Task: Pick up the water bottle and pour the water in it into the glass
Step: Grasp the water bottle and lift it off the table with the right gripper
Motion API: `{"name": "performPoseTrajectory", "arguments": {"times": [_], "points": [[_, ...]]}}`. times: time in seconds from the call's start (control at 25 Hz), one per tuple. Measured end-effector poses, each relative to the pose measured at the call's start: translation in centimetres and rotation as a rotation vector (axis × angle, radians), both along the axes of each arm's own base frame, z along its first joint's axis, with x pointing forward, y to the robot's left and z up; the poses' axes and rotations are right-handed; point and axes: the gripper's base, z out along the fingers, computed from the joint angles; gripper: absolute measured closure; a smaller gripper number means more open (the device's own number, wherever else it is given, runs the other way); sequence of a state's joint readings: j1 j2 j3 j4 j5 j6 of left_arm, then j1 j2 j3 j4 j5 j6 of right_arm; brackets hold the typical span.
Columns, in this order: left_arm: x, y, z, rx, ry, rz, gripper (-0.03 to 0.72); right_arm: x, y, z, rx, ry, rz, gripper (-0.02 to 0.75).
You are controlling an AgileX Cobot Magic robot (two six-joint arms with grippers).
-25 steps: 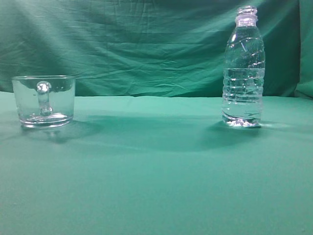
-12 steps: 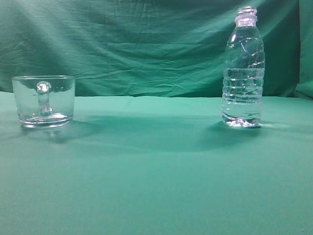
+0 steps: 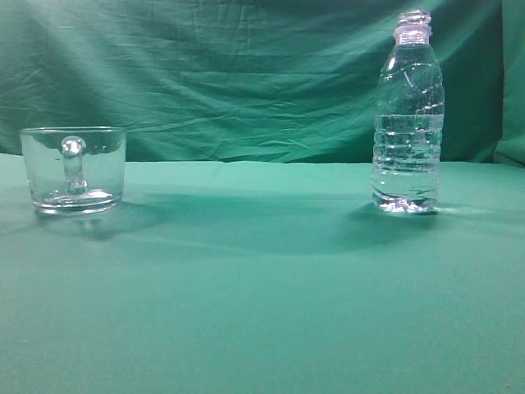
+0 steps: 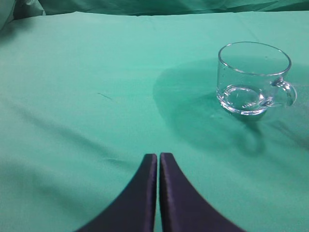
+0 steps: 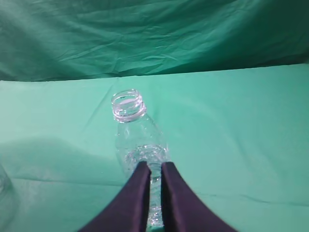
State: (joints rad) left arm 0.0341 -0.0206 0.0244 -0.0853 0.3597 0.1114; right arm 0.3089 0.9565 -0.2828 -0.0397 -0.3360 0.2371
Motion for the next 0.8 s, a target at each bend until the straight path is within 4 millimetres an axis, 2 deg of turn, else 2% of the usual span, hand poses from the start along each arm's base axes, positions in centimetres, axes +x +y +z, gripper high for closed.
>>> {"name": "performPoseTrajectory", "arguments": {"times": [0.04,0.12,0.24,0.32,0.4,0.44,0.56,0.8], "points": [[0.0,0.0,0.0,0.0,0.0,0.0,0.688,0.6,0.3,-0.5,-0.007,0.008,0.007,0.692],[0.0,0.0,0.0,0.0,0.0,0.0,0.688,1.6,0.7,-1.4,-0.019,0.003,0.025,0.598],[0.0,0.0,0.0,0.0,0.0,0.0,0.688,2.9,1.3,-2.6,-0.036,0.025,0.042,0.374],[0.0,0.0,0.0,0.0,0.0,0.0,0.688,3.9,1.7,-3.1,-0.048,0.034,0.056,0.188],[0.0,0.0,0.0,0.0,0.0,0.0,0.688,4.9,2.3,-3.3,-0.071,0.025,0.088,0.099],[0.0,0.0,0.0,0.0,0.0,0.0,0.688,5.3,2.6,-3.4,-0.086,0.01,0.116,0.077],[0.0,0.0,0.0,0.0,0.0,0.0,0.688,6.3,3.4,-3.9,-0.098,-0.032,0.172,0.094],[0.0,0.0,0.0,0.0,0.0,0.0,0.688,7.9,4.0,-6.7,-0.07,0.001,0.172,0.094]]}}
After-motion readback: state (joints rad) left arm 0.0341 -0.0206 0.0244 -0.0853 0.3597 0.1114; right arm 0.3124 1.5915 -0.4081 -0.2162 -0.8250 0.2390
